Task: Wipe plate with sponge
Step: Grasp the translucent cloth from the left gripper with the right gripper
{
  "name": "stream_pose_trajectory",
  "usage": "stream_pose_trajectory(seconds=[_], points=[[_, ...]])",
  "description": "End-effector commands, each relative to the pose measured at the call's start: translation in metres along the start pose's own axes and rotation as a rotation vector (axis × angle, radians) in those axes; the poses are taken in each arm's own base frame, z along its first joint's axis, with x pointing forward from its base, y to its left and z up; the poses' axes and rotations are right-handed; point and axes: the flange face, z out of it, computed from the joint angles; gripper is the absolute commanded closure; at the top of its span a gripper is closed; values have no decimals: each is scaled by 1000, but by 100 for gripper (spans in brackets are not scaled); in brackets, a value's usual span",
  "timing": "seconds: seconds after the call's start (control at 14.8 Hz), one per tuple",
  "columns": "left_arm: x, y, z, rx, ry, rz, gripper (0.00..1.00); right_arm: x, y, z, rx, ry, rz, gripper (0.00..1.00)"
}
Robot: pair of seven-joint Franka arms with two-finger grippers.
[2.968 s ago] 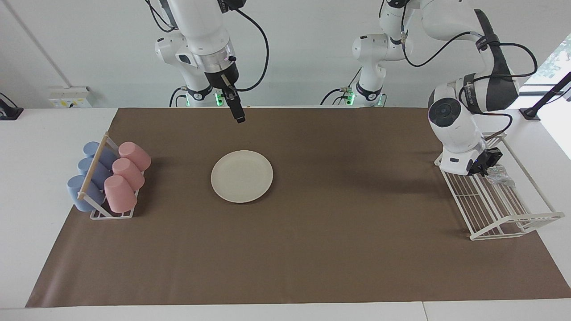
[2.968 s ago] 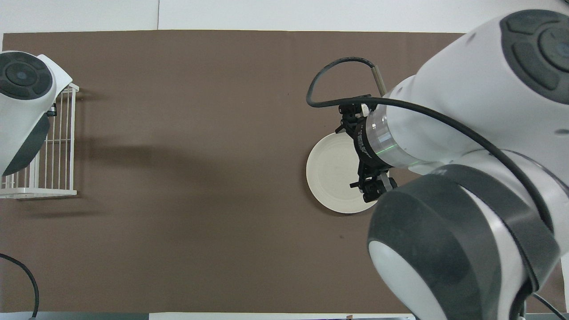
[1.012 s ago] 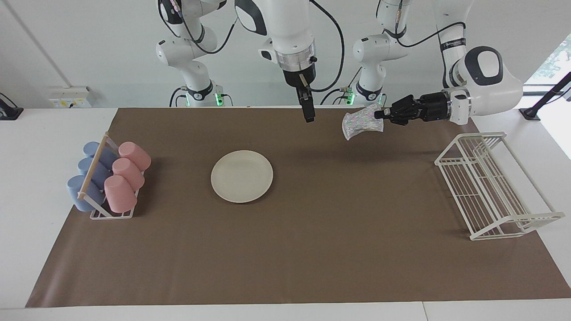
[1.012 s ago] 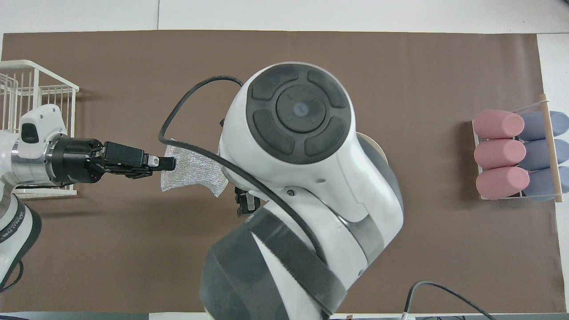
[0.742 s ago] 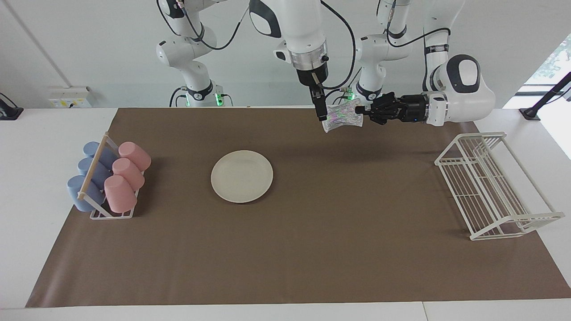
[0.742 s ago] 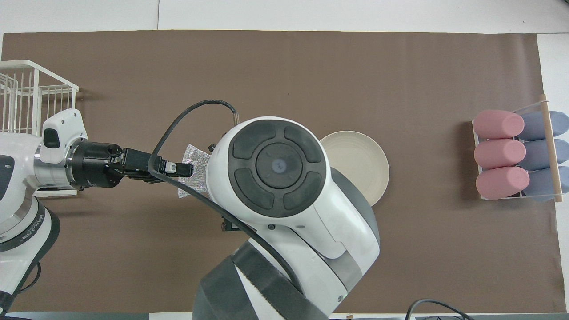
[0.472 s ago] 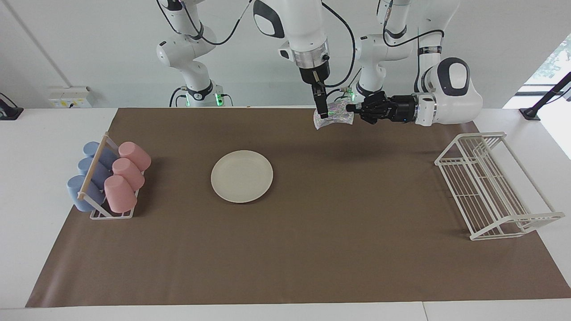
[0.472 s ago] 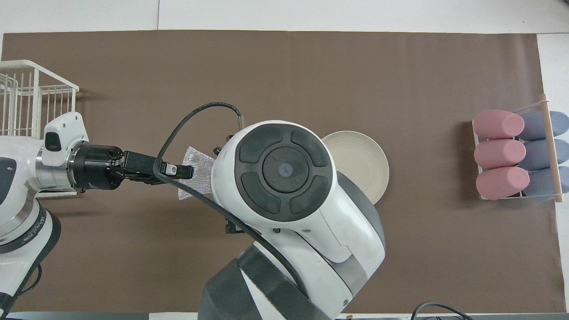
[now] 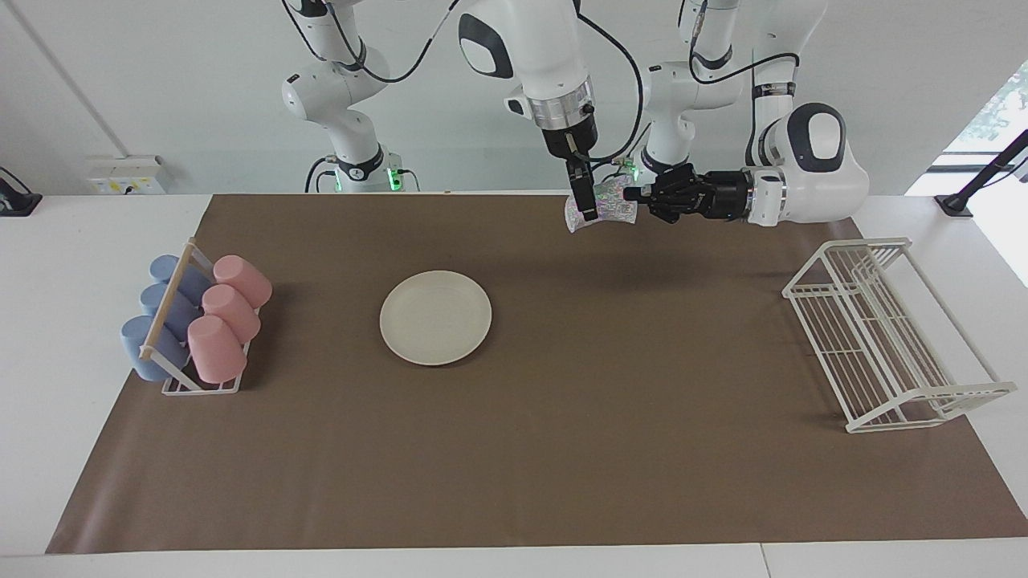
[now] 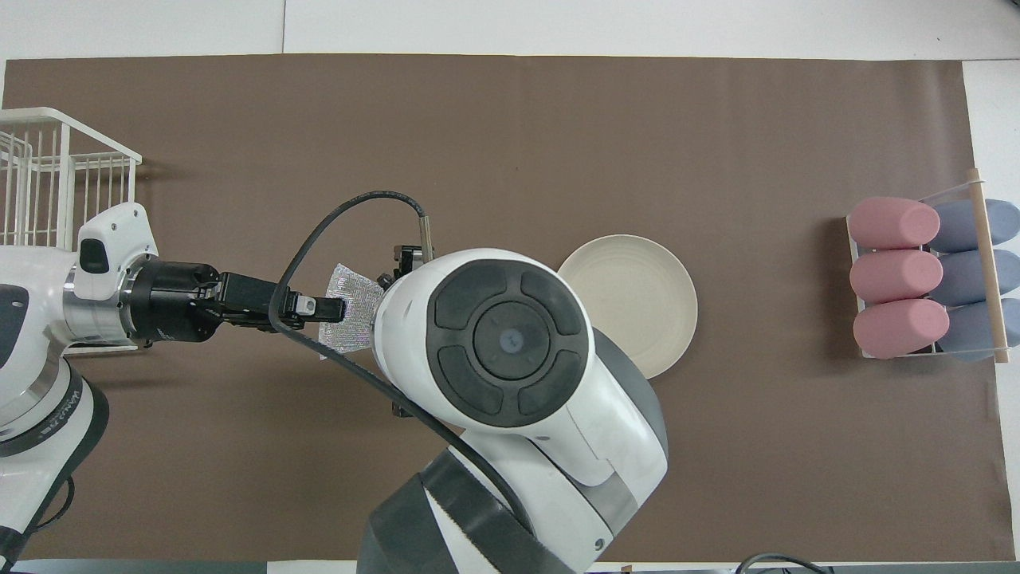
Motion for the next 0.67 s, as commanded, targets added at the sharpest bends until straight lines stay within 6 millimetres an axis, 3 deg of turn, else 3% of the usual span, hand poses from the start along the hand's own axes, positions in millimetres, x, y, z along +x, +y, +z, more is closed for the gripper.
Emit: stream_pose_trajectory(seconds=[0.0, 0.07, 0.2, 0.27, 0.61], points=[[-12, 0, -1, -16, 18, 14, 100, 5, 12, -3, -6, -21, 20, 0], [-13, -1, -2, -17, 18, 12, 100, 6, 12, -3, -5, -19, 12, 22], [-14, -2, -3, -20, 16, 9, 100, 7, 11, -3, -2, -19, -21, 79], [-14, -3, -3, -18, 15, 9, 100, 6, 11, -3, -1, -20, -36, 100], [-14, -4, -2, -12, 13, 8, 100, 7, 11, -3, 0, -15, -47, 100]])
